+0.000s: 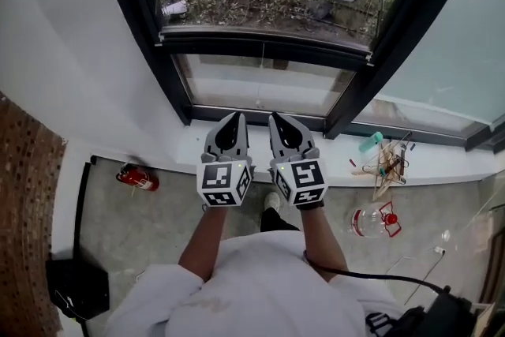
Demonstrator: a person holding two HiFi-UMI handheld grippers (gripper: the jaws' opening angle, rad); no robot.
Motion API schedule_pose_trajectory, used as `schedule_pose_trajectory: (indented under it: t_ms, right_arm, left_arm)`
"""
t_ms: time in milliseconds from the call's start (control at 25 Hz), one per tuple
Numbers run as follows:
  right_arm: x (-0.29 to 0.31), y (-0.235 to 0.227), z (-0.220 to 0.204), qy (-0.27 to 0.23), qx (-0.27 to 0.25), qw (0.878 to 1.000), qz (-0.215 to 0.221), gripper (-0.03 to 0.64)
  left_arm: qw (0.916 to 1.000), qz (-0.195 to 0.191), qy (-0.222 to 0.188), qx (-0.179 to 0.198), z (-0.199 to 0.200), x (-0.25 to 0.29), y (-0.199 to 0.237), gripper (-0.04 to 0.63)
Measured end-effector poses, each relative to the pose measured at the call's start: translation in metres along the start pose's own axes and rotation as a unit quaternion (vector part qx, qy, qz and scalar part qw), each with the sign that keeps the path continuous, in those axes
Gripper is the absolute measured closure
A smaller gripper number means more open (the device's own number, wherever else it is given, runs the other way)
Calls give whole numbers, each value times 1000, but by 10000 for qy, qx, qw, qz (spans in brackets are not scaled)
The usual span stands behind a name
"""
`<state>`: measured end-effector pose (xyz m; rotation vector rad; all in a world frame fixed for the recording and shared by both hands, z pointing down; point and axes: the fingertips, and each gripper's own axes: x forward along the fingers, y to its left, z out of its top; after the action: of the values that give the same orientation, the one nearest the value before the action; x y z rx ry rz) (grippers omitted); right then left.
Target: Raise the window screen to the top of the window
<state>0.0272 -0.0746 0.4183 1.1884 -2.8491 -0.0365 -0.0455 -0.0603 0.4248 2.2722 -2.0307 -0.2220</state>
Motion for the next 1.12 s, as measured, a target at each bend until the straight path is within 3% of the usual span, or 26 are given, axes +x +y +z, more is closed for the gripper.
schedule_pose_trajectory:
  t_ms: [240,400,640,840,1000,1120]
  right_arm:
    - [74,-86,40,-385,225,9989,107,621]
    - [114,-121,15,-173,504,9985,143,621]
    - [163,-133,-25,236,778,9967,83,621]
    - [192,-146,-50,428,977,9937,-345,621]
    - [211,-157,-61,499,1038,9908,-705,621]
    - [225,-158,-71,617,1097,9884,-852,622]
  left_arm:
    - [9983,182,-377,409,44,102,7,602]
    - [9979,265,-207,550,28,144,16,601]
    - [9972,120,43,743,4,184,46,601]
    - [9818,-534,22,1825,1,221,58,603]
    - [9719,-951,272,2137,-7,245,73,597]
    - [9587,-1144,587,2536,-25,257,82,597]
